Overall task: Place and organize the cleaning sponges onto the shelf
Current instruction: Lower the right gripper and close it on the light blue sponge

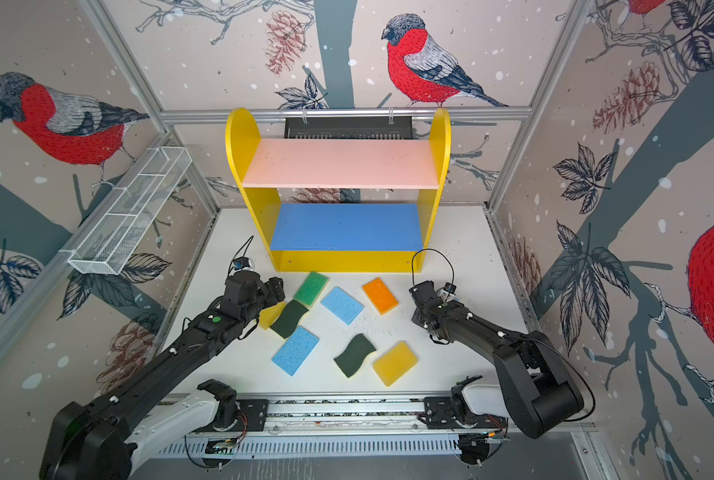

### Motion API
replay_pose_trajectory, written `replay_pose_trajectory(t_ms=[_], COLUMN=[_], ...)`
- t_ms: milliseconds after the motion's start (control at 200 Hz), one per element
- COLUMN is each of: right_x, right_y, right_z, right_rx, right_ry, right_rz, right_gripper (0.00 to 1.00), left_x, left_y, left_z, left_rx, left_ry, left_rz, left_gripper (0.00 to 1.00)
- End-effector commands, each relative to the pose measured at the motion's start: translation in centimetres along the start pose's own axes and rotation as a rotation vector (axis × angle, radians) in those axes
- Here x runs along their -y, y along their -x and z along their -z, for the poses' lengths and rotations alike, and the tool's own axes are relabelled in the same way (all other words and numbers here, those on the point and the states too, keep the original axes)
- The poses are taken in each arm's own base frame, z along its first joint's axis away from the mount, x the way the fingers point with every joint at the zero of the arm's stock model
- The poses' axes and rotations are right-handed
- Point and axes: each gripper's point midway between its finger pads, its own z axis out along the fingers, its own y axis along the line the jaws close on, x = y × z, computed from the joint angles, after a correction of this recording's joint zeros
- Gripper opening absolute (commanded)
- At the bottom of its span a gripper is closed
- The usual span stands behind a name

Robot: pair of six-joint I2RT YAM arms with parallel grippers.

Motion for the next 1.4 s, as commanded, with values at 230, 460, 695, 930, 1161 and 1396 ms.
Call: replay_pose_trajectory(t_ms=[230, 460, 695, 930, 1161, 1396], right_x=[0.8, 1.5, 0.8, 0.6, 0.9, 2.0], right_y=[-1.2, 0.1, 0.2, -0.1, -0.3, -0.5], right_z=[0.7, 1.3, 0.6, -0.2, -0.6, -0.9], right_rx=[-0.044, 0.003, -0.002, -0.015, -0.013, -0.014], right_ry=[-0.024, -0.025, -0.005, -0.008, -0.026, -0.035], right_rz=[0.010, -0.030, -0.010, 0.013, 0.004, -0.062], right_gripper=[0.92, 0.97, 0.97, 0.97, 0.97, 0.90], left_x=[0.2, -0.1, -0.3, -0.3, -0.3, -0.1], left_y=[-0.1, -0.4, -0.3, -0.1, -0.5, -0.5], left_z=[-0.2, -0.3, -0.2, -0.1, -0.6, -0.7], left_rx=[-0.007, -0.010, -0.007, -0.001, -0.018, -0.024], left_ry=[-0.004, 0.004, 0.014, 0.018, 0.020, 0.017], left_rz=[-0.008, -0.018, -0.022, -0.022, -0.025, -0.038], left_gripper=[0.82, 0.83, 0.82, 0.83, 0.82, 0.82])
